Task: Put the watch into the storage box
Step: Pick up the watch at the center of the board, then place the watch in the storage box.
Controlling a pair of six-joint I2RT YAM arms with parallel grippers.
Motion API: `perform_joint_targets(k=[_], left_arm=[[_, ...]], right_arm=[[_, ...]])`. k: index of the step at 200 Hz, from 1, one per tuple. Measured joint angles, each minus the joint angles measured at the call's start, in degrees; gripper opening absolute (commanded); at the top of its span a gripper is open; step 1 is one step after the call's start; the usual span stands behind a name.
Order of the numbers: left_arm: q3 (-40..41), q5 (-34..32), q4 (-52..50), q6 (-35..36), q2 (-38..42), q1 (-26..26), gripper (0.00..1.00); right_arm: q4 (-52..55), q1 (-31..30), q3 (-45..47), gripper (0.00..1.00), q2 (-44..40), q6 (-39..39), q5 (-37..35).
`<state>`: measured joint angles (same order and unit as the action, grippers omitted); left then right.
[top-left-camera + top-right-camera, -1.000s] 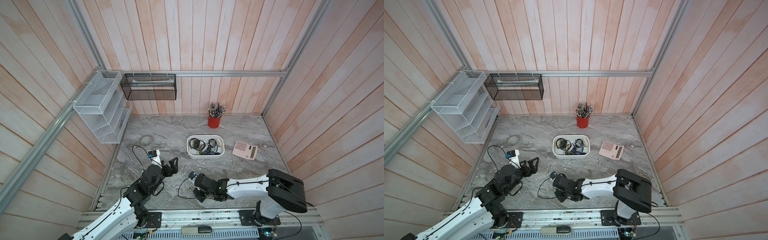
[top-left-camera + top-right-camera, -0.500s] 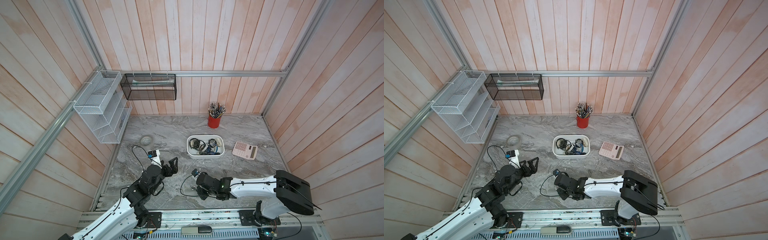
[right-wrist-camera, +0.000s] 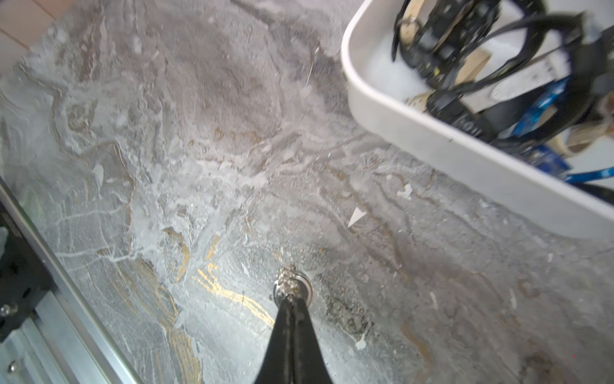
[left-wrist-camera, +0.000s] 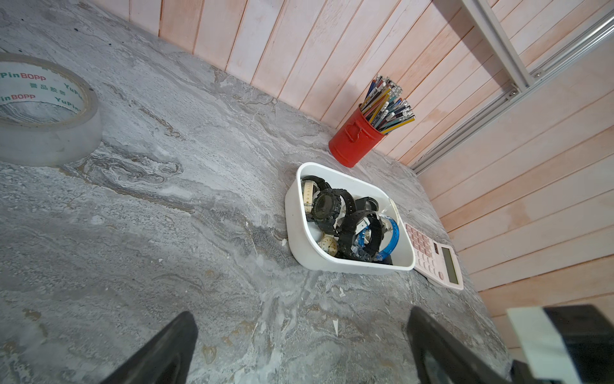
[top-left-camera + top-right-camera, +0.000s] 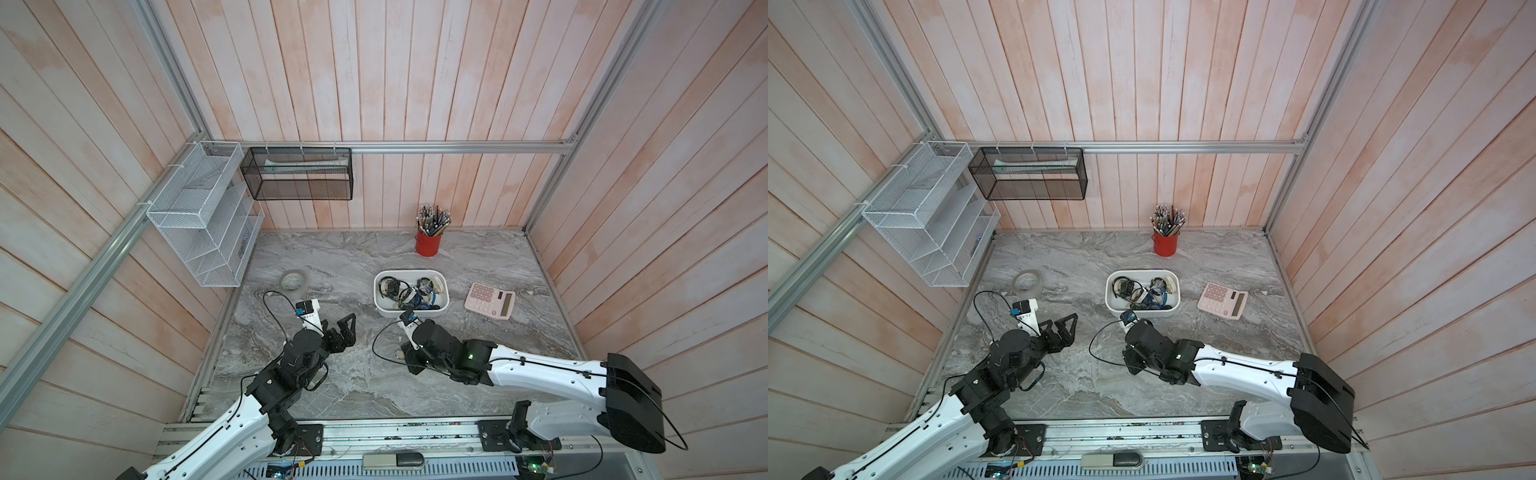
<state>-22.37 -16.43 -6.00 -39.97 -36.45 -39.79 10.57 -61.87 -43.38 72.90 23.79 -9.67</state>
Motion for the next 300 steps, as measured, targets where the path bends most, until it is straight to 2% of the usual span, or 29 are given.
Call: perform_joint_targets(k=[88, 197, 234, 300], left_arm=[[0.6, 1.2, 0.9, -0.2, -0.7, 0.0, 1.0], [0.6, 2.3, 1.6, -0.2, -2.3, 0.0, 1.0], [0.6, 2.5, 2.2, -0.4, -2.6, 0.0, 1.0], [0.6, 2.6, 2.7, -0.4, -3.6, 0.0, 1.0]], right_arm=[[-0.4, 12.8, -14.4, 0.0, 0.0, -7.6, -0.8], [-4.8, 27.6, -23.5, 0.0, 13.1, -17.7, 2.8], [-6.6, 30.0, -24.6, 0.0, 17.2, -19.6, 4.4], [-9.5, 30.9, -25.7, 0.0, 23.5, -20.8, 7.0]])
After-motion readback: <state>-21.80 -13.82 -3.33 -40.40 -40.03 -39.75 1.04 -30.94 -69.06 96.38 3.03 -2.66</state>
